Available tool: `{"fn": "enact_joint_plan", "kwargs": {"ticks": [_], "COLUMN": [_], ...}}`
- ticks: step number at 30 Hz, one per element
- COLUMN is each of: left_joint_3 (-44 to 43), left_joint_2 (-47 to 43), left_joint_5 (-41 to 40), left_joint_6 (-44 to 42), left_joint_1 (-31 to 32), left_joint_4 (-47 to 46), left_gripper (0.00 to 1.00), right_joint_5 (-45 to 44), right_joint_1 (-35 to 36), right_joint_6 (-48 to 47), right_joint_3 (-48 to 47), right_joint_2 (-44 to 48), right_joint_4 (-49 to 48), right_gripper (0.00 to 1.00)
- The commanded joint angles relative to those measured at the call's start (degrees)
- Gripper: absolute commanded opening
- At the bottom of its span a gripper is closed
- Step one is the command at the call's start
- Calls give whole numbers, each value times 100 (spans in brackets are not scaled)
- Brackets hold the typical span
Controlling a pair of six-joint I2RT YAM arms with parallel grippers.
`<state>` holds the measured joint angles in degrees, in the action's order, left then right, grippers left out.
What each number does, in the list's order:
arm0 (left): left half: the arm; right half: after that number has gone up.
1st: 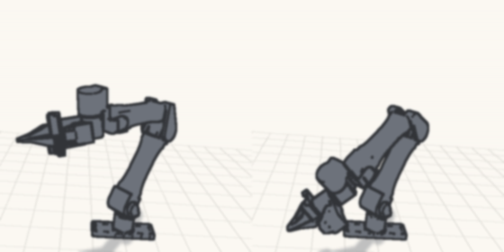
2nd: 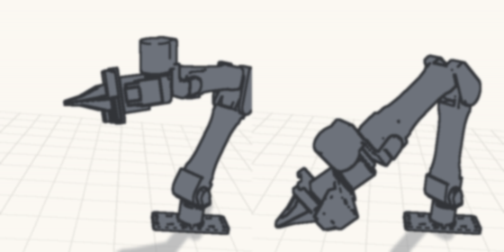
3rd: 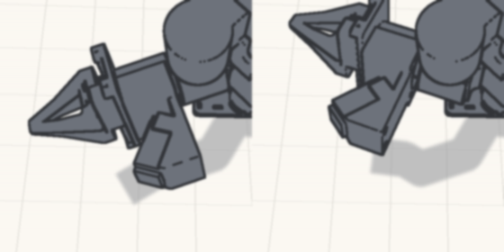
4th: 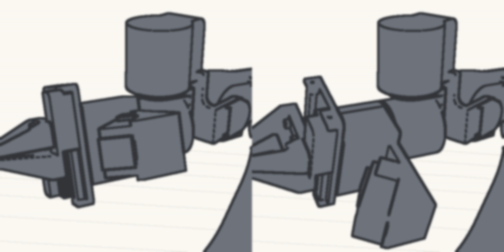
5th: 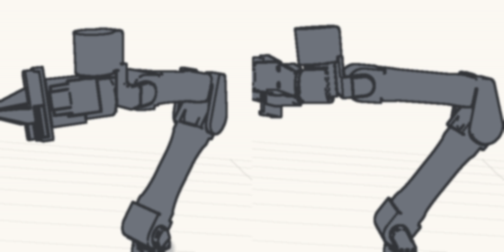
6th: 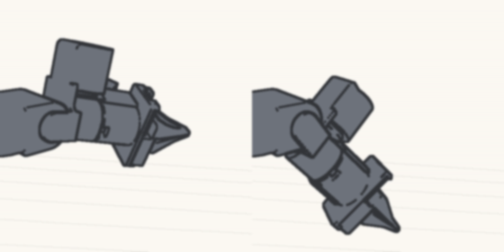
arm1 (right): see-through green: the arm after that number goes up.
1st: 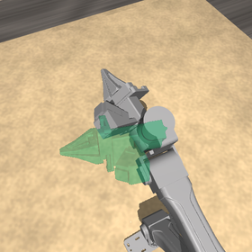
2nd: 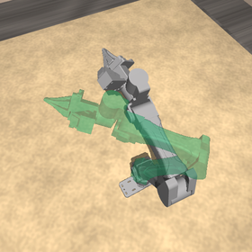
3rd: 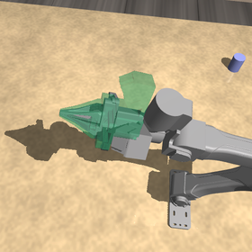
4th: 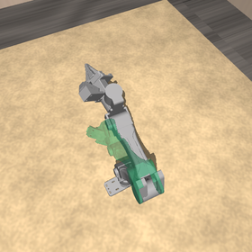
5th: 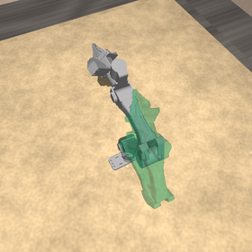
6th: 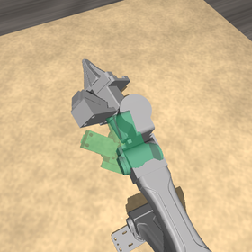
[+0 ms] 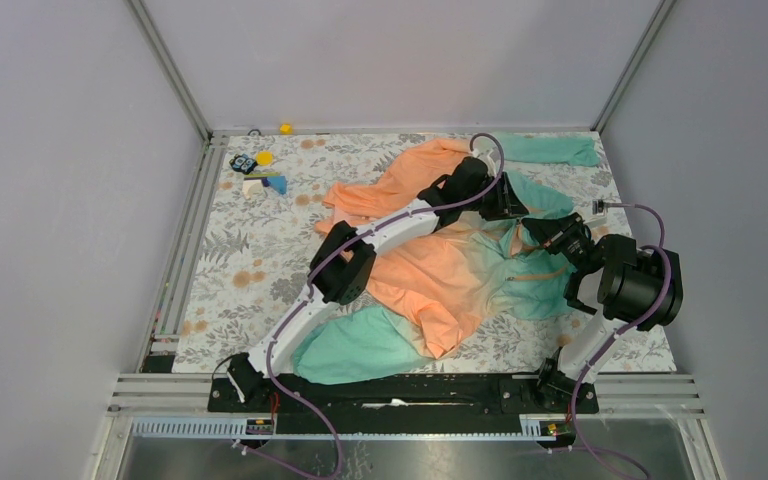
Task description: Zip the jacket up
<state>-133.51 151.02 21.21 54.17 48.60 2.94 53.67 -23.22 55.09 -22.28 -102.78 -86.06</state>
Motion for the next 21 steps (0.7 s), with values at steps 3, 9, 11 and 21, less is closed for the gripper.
{"fn": "enact_joint_plan", "kwargs": {"ticks": [3, 9, 11, 21], "left_joint_3": [193, 450, 536, 677], "left_joint_2": [-480, -669, -773, -968], "left_joint_5": [51, 33, -37, -65], "left_joint_6": [-163, -83, -120, -118], "left_joint_1": [22, 27, 19, 13], "left_joint_4": [-268, -450, -478, -669], "left_gripper": [31, 23, 22, 12], "right_joint_5": [126, 100, 100, 109], "right_joint_1": [55, 55, 55, 55], "right_joint_6": [-60, -47, -42, -9], "right_joint_3": [-117, -111, -117, -120], "right_joint_2": [141, 128, 123, 92], "right_joint_4": [-992, -985, -977, -967], "right_gripper": [0, 0, 0, 0]}}
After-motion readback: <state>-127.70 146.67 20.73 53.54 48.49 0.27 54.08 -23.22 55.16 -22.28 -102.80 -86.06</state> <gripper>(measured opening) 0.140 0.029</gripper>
